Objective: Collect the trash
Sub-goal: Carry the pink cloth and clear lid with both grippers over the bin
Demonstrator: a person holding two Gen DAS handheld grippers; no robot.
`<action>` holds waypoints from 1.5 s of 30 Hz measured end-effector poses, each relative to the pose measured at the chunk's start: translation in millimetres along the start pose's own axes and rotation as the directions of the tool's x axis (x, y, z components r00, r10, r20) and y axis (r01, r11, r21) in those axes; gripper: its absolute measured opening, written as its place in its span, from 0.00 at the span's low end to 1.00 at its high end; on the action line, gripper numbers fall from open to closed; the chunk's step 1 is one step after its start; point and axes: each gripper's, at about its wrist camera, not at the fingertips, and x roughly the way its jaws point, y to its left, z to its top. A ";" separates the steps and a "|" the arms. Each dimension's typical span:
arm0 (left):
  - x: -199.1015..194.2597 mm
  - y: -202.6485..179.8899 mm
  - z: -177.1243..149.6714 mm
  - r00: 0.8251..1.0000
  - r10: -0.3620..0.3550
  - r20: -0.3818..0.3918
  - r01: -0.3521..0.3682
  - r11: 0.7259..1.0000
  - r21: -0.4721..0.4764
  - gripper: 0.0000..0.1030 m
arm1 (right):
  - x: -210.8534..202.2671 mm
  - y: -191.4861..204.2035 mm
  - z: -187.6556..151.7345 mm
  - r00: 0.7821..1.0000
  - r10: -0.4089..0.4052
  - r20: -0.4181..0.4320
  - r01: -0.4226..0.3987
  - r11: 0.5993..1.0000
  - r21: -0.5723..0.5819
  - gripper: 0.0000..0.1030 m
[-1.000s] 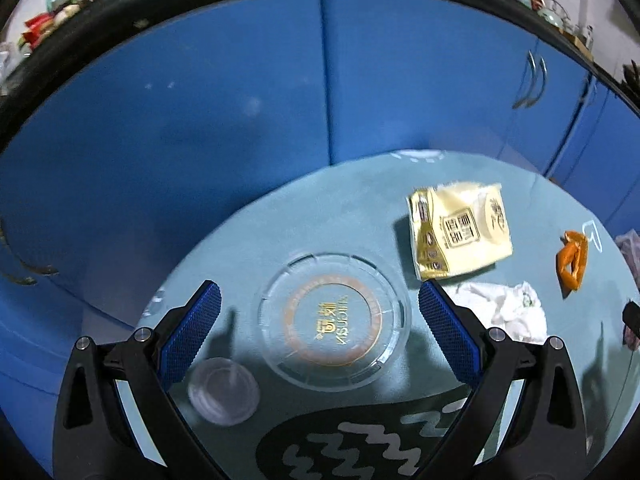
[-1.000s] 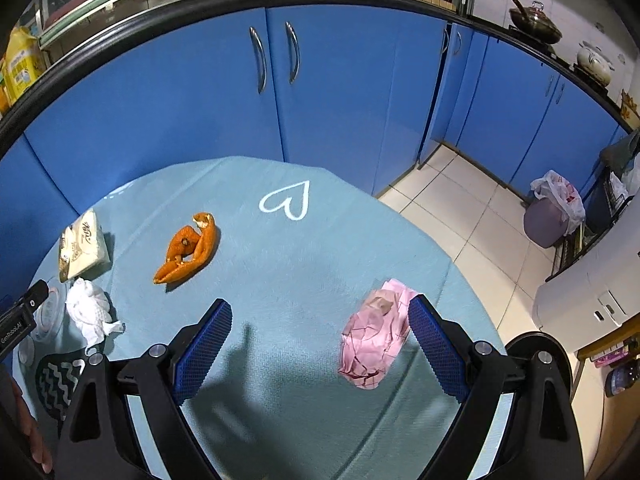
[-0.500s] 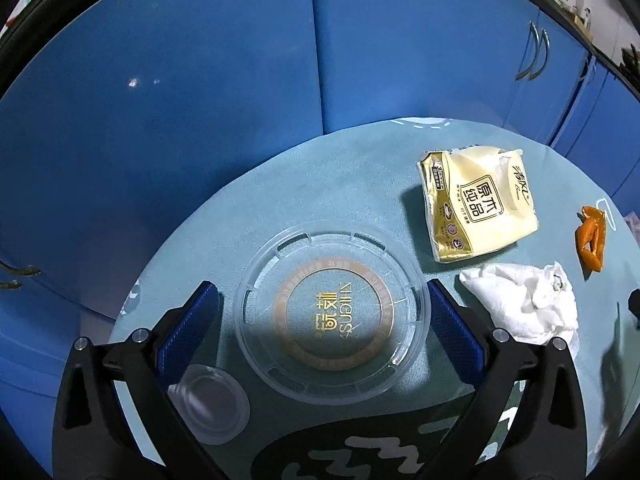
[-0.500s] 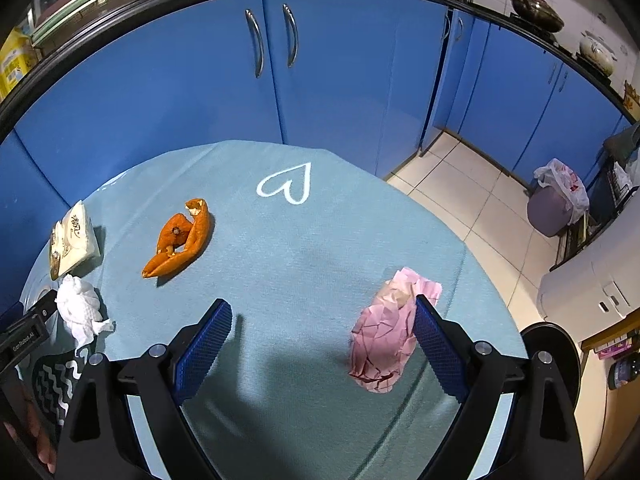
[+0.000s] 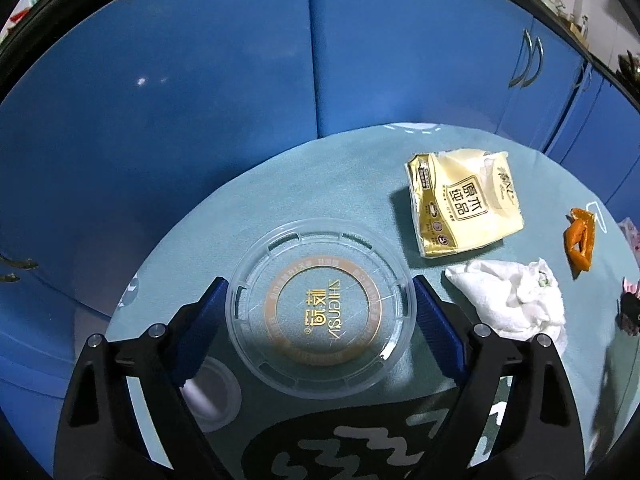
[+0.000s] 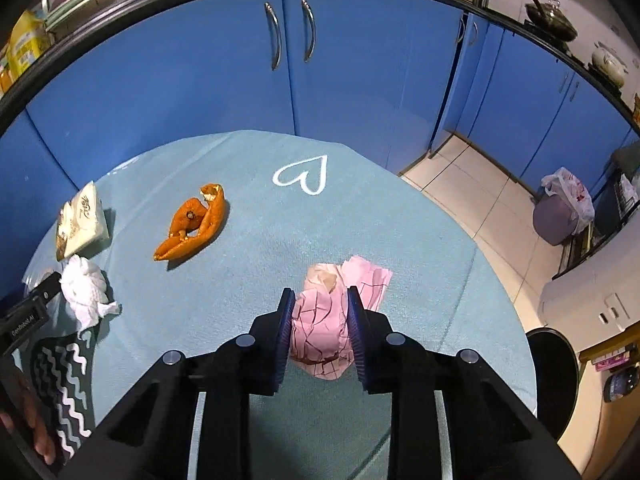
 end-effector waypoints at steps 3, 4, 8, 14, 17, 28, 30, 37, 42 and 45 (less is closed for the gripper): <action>-12.1 1.0 1.2 1.000 0.000 0.030 0.000 1.000 -0.003 0.86 | -7.8 2.0 0.5 1.000 0.005 0.017 -0.005 1.000 -0.011 0.23; -16.1 0.7 1.9 0.999 -0.001 0.037 0.001 1.000 -0.003 0.86 | -10.0 2.9 1.2 1.000 0.008 0.022 -0.008 1.000 -0.013 0.23; -32.5 0.7 5.6 0.998 -0.006 0.067 0.006 1.000 -0.004 0.86 | -24.9 2.9 1.8 0.998 0.026 0.050 -0.025 0.999 -0.024 0.23; -56.7 -5.7 7.0 0.994 -0.016 0.104 0.015 1.000 0.008 0.86 | -49.9 -4.2 2.6 0.995 0.039 0.094 -0.038 0.999 -0.018 0.23; -68.8 -11.2 5.2 0.993 -0.021 0.118 0.019 1.000 0.017 0.86 | -60.6 -10.9 2.0 0.993 0.042 0.110 -0.041 0.999 -0.007 0.23; -118.4 -40.2 -0.4 0.982 -0.047 0.182 0.036 0.997 0.063 0.86 | -101.4 -45.8 -4.8 0.984 0.047 0.171 -0.056 0.997 0.050 0.23; -125.4 -48.0 0.4 0.980 -0.054 0.192 0.040 0.996 0.075 0.86 | -109.2 -53.1 -6.3 0.982 0.046 0.184 -0.059 0.996 0.063 0.23; -156.1 -78.2 -5.6 0.970 -0.080 0.229 0.054 0.991 0.120 0.86 | -137.7 -89.2 -15.5 0.972 0.046 0.231 -0.074 0.991 0.115 0.23; -175.4 -107.7 -13.4 0.963 -0.110 0.247 0.070 0.984 0.164 0.86 | -158.4 -117.5 -25.2 0.964 0.034 0.263 -0.078 0.984 0.158 0.23; -188.2 -132.2 -20.5 0.958 -0.131 0.257 0.080 0.976 0.203 0.86 | -167.5 -135.5 -29.7 0.960 0.024 0.277 -0.078 0.980 0.184 0.23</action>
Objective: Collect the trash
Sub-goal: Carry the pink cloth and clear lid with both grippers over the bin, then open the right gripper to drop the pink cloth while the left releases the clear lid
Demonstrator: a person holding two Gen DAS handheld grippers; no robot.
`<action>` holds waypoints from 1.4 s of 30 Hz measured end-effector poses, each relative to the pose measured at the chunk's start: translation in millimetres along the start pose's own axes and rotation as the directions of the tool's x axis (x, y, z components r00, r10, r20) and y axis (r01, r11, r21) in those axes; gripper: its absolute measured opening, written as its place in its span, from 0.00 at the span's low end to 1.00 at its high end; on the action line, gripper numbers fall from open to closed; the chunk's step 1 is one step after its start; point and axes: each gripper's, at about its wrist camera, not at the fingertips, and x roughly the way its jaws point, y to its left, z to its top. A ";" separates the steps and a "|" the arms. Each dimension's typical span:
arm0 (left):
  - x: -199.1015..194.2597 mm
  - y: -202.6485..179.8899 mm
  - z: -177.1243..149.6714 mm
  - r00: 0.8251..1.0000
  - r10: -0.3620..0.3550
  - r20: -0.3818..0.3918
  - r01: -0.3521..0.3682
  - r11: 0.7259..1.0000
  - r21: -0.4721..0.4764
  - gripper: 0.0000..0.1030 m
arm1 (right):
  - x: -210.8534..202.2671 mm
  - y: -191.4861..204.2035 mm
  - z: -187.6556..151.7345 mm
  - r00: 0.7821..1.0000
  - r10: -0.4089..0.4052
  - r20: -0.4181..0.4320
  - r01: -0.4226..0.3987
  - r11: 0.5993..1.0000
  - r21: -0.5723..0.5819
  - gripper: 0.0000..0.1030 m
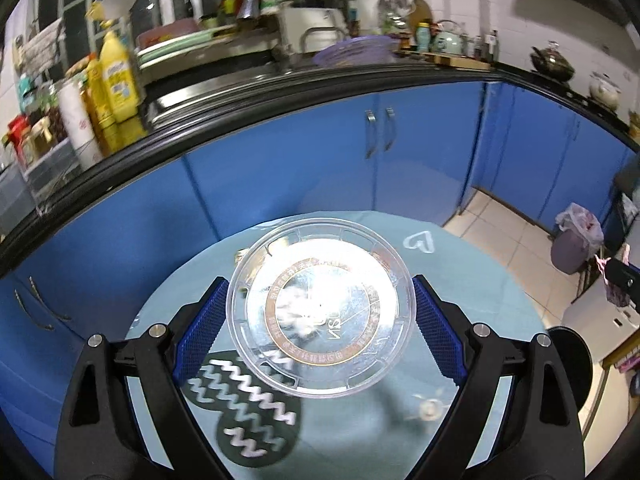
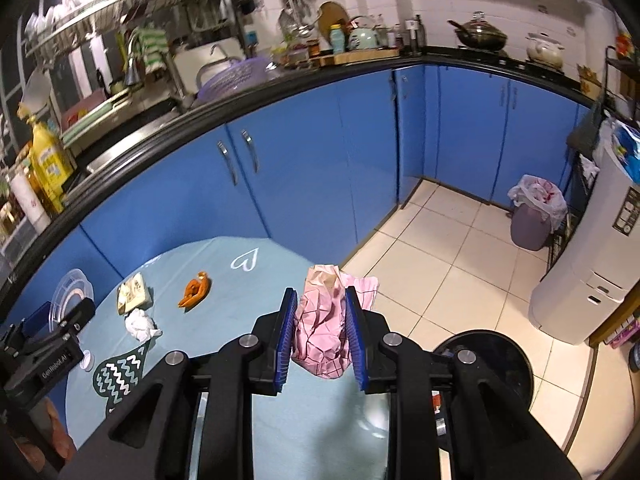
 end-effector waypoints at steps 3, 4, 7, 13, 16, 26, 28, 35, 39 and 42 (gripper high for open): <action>-8.1 -21.5 1.7 1.000 -0.020 0.011 0.019 0.999 0.030 0.86 | -10.2 -18.2 0.4 1.000 -0.010 0.014 0.009 1.000 0.027 0.23; -10.3 -27.1 1.6 1.000 -0.025 0.013 0.024 0.999 0.038 0.86 | -13.0 -23.5 0.3 1.000 -0.011 0.018 0.011 0.999 0.034 0.23; -17.4 -47.2 2.4 0.999 -0.042 0.022 0.040 0.997 0.061 0.86 | -22.5 -41.4 -0.2 0.999 -0.024 0.032 0.022 0.998 0.055 0.23; -26.4 -83.2 3.4 0.997 -0.075 0.028 0.072 0.992 0.100 0.86 | -37.2 -75.0 -2.2 0.998 -0.040 0.050 0.035 0.995 0.091 0.23; -28.9 -100.1 4.0 0.996 -0.090 0.027 0.086 0.989 0.118 0.86 | -42.5 -92.1 -3.8 0.997 -0.046 0.054 0.040 0.994 0.107 0.23; -36.2 -154.4 5.2 0.991 -0.134 0.030 0.126 0.975 0.186 0.86 | -45.9 -139.2 -3.8 0.997 -0.065 0.043 0.057 0.984 0.167 0.23; -36.5 -162.9 5.9 0.990 -0.140 0.029 0.132 0.972 0.195 0.86 | -45.3 -145.2 -3.5 0.997 -0.063 0.041 0.055 0.984 0.172 0.23; -33.8 -188.9 7.8 0.988 -0.152 0.019 0.144 0.963 0.227 0.86 | -44.5 -155.6 -4.3 0.996 -0.078 0.052 0.069 0.985 0.158 0.24; -32.6 -201.7 8.7 0.988 -0.156 0.015 0.148 0.959 0.240 0.86 | -43.6 -159.0 -3.0 0.995 -0.079 0.059 0.069 0.986 0.149 0.24; -31.6 -209.9 8.8 0.987 -0.160 0.013 0.151 0.957 0.248 0.86 | -43.8 -163.3 -2.1 0.994 -0.083 0.067 0.072 0.987 0.145 0.26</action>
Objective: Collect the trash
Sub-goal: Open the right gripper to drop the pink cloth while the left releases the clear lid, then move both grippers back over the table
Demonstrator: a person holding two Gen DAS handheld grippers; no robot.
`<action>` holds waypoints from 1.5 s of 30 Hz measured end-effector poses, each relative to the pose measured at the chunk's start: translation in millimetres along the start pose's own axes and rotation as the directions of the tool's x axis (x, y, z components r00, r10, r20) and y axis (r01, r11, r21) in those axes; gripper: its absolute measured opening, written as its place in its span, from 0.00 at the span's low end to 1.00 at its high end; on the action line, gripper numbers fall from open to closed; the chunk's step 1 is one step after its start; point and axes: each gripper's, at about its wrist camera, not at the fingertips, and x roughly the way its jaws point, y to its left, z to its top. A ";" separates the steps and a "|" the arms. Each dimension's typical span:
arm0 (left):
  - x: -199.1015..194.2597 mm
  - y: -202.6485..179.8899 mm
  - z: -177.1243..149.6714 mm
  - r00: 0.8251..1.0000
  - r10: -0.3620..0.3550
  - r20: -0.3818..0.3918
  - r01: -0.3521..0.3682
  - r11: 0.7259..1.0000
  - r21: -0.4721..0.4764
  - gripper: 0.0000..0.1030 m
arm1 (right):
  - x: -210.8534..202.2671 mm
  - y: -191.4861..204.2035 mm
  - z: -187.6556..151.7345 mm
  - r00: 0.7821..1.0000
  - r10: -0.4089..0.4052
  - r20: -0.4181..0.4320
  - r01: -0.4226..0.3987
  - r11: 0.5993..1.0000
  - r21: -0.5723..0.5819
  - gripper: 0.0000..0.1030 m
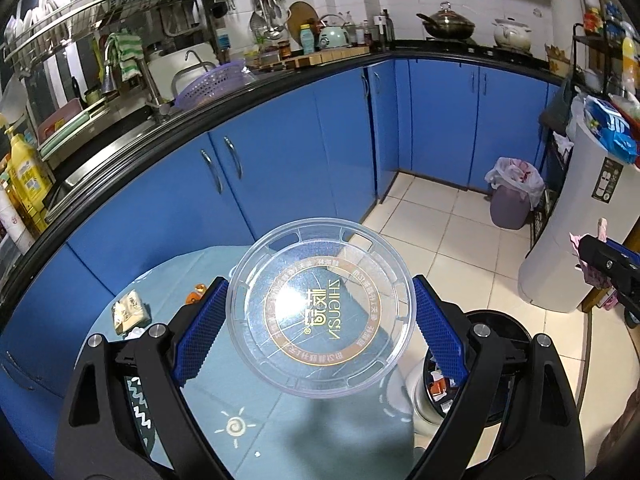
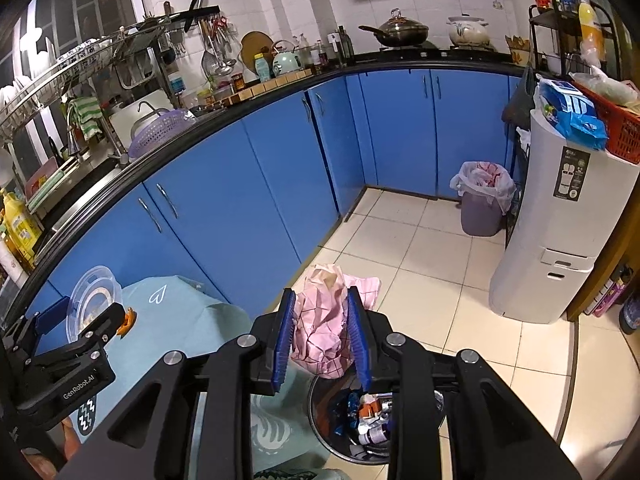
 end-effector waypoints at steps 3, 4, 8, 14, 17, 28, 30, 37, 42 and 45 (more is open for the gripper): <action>2.1 -7.6 1.3 1.000 -0.002 -0.004 0.002 1.000 0.010 0.86 | 1.4 -3.0 2.2 1.000 0.006 -0.001 -0.006 1.000 -0.004 0.26; 2.9 -9.8 1.9 1.000 -0.002 -0.005 0.002 1.000 0.012 0.86 | 2.2 -3.8 2.9 1.000 0.011 -0.004 -0.011 1.000 -0.003 0.28; 5.7 -19.2 5.6 1.000 -0.008 -0.010 0.008 1.000 0.019 0.86 | 0.4 -10.8 5.1 1.000 0.023 0.009 -0.024 1.000 0.019 0.88; 8.2 -34.7 8.8 1.000 -0.021 -0.014 0.021 0.999 0.038 0.86 | -4.6 -26.9 8.6 0.999 -0.004 0.050 0.002 0.999 0.050 0.88; 8.8 -45.6 11.2 0.999 -0.030 -0.013 0.031 0.998 0.049 0.86 | -4.7 -37.4 9.4 0.998 -0.025 0.050 0.021 0.997 0.076 0.88; 10.0 -105.6 22.9 0.995 -0.098 -0.009 0.098 0.987 0.124 0.86 | -13.2 -85.7 12.4 0.992 -0.110 0.060 0.101 0.986 0.133 0.88; 9.6 -114.1 26.4 0.994 -0.108 -0.005 0.107 0.985 0.137 0.86 | -15.2 -94.9 13.1 0.991 -0.120 0.061 0.110 0.983 0.145 0.88; 8.9 -138.5 41.1 0.992 -0.122 -0.011 0.123 0.982 0.146 0.91 | -21.2 -112.8 13.6 0.986 -0.149 0.073 0.135 0.977 0.167 0.88; 13.2 -137.7 42.6 0.993 -0.114 -0.027 0.116 0.985 0.125 0.97 | -20.4 -117.5 13.2 0.986 -0.153 0.069 0.139 0.973 0.183 0.88; 16.4 -131.4 41.4 0.993 -0.108 -0.042 0.112 0.989 0.100 0.97 | -20.0 -117.0 13.2 0.986 -0.153 0.070 0.139 0.974 0.181 0.88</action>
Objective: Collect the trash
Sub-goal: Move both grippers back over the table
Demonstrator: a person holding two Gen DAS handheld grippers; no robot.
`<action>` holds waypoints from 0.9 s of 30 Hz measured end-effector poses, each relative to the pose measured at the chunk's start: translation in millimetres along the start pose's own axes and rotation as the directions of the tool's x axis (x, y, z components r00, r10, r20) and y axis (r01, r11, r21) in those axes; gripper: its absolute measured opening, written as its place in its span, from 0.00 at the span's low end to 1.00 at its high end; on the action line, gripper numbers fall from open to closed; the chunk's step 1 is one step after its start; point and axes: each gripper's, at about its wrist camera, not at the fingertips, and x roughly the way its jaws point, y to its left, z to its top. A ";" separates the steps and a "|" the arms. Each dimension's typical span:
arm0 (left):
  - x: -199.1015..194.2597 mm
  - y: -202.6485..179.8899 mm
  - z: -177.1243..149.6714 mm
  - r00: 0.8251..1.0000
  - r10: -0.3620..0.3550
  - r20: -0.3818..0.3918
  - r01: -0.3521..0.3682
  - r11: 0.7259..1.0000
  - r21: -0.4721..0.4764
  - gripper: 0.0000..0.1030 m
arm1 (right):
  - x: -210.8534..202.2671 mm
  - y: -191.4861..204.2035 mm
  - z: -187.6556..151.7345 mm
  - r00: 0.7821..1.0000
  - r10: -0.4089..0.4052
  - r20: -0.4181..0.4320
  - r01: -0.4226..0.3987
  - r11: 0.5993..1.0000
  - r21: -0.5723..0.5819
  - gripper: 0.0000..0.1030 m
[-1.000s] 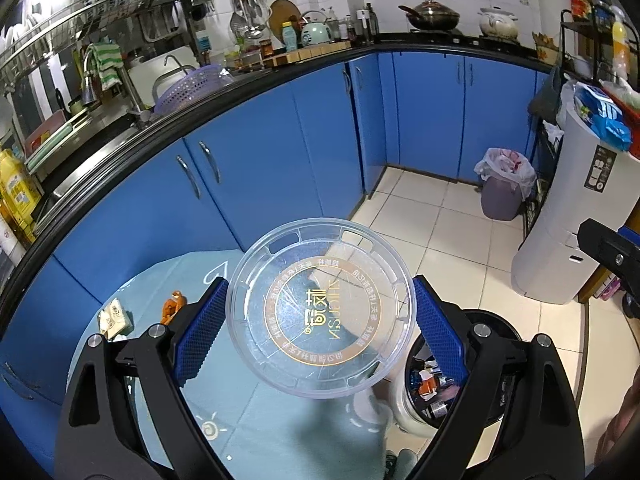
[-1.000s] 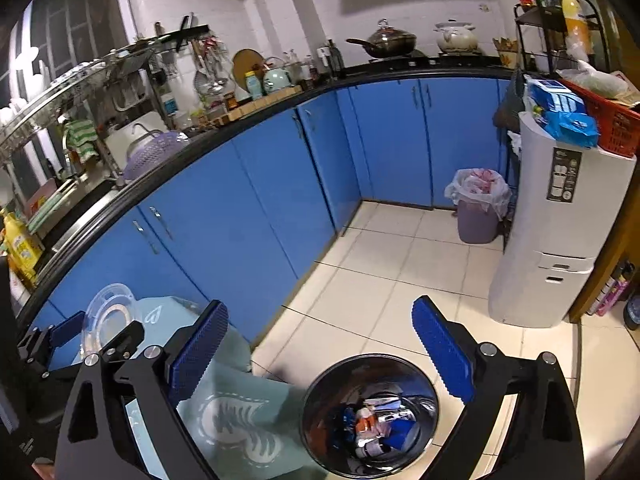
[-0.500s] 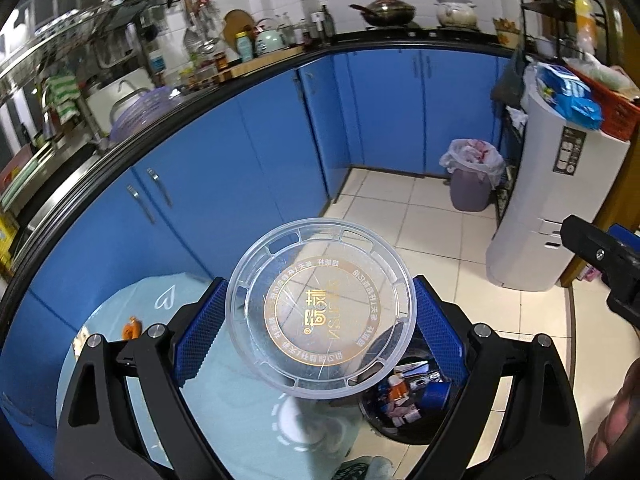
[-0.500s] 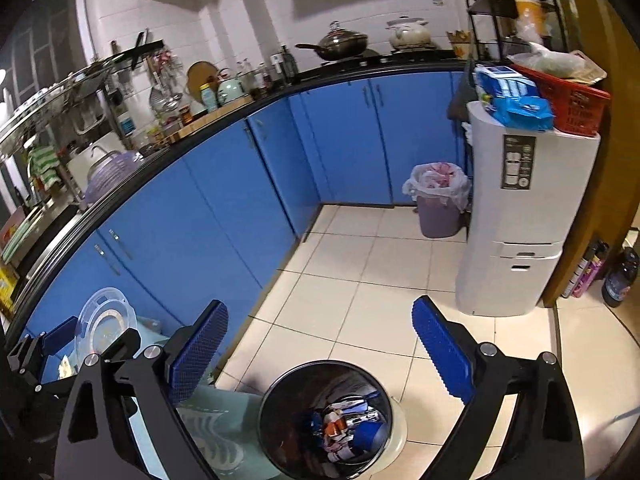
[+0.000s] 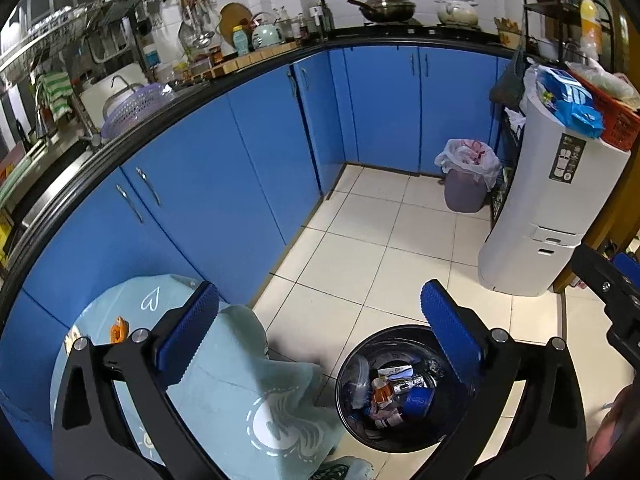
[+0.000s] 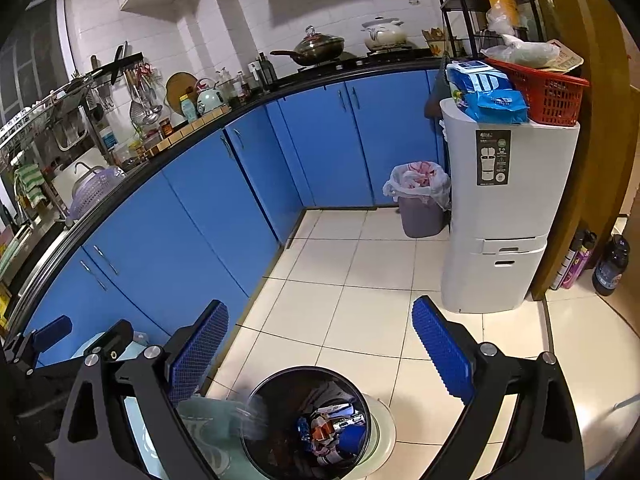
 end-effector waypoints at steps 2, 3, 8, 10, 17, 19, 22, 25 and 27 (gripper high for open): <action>0.4 5.7 -2.0 1.000 0.004 -0.006 -0.005 1.000 -0.013 0.97 | 0.4 0.2 0.1 1.000 0.004 -0.002 -0.004 1.000 -0.002 0.88; 0.6 7.7 -2.3 1.000 0.007 -0.008 -0.007 1.000 -0.017 0.97 | -0.2 0.4 0.5 1.000 0.005 -0.001 -0.005 1.000 -0.003 0.88; -1.0 27.7 -7.0 0.999 0.033 -0.013 -0.034 0.998 -0.046 0.97 | -2.8 12.7 -1.3 1.000 0.019 0.002 -0.018 1.000 -0.022 0.88; -2.2 37.2 -10.0 0.999 0.041 -0.018 -0.042 0.997 -0.065 0.97 | -2.9 19.6 -2.9 1.000 0.030 -0.002 -0.030 0.999 -0.030 0.88; -7.7 95.1 -30.6 0.994 0.106 -0.034 -0.110 0.983 -0.144 0.97 | 0.2 71.3 -13.8 0.997 0.076 -0.014 -0.077 0.991 -0.110 0.88; -8.4 115.0 -38.4 0.991 0.126 -0.044 -0.131 0.976 -0.173 0.97 | 2.3 92.3 -18.6 0.995 0.095 -0.024 -0.098 0.985 -0.141 0.88; -9.7 150.8 -51.7 0.986 0.158 -0.061 -0.168 0.960 -0.225 0.97 | 4.7 122.1 -25.3 0.992 0.122 -0.035 -0.127 0.975 -0.185 0.88; -11.6 185.3 -67.6 0.977 0.198 -0.079 -0.212 0.940 -0.265 0.97 | 6.9 154.1 -34.4 0.987 0.151 -0.050 -0.158 0.961 -0.229 0.88; -13.0 205.3 -78.3 0.970 0.223 -0.092 -0.241 0.927 -0.287 0.97 | 8.6 176.8 -41.7 0.983 0.171 -0.061 -0.181 0.949 -0.259 0.88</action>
